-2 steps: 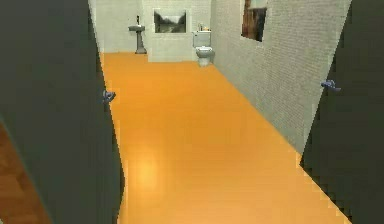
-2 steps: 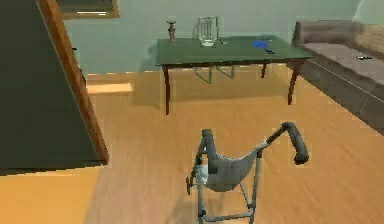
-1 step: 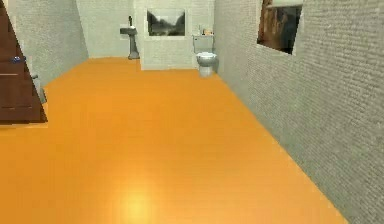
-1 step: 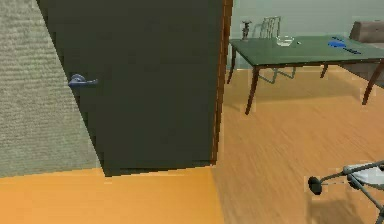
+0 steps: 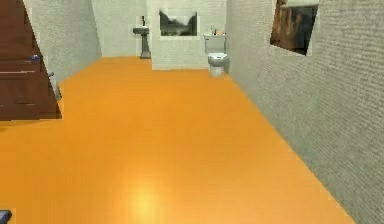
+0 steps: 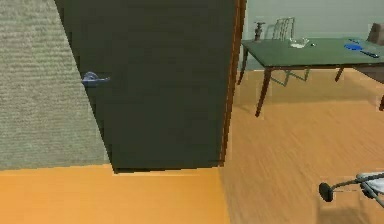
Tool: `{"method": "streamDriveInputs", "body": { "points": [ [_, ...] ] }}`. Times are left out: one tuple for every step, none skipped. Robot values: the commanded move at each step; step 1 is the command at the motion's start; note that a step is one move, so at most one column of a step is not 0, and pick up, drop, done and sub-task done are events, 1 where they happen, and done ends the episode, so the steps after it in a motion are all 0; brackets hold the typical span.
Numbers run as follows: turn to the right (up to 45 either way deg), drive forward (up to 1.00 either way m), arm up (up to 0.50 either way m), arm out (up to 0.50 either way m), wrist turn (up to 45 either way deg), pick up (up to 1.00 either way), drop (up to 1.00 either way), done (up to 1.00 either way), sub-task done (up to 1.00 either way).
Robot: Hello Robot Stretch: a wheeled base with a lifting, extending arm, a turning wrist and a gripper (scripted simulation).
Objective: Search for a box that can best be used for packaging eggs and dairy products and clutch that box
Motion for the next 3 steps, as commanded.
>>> {"method": "streamDriveInputs", "body": {
  "points": [
    [0.0,0.6,0.0,0.0,0.0,0.0,0.0,0.0,0.0],
    [-45.0,0.0,0.0,0.0,0.0,0.0,0.0,0.0,0.0],
    [-3.0,0.0,0.0,0.0,0.0,0.0,0.0,0.0,0.0]
  ]
}}
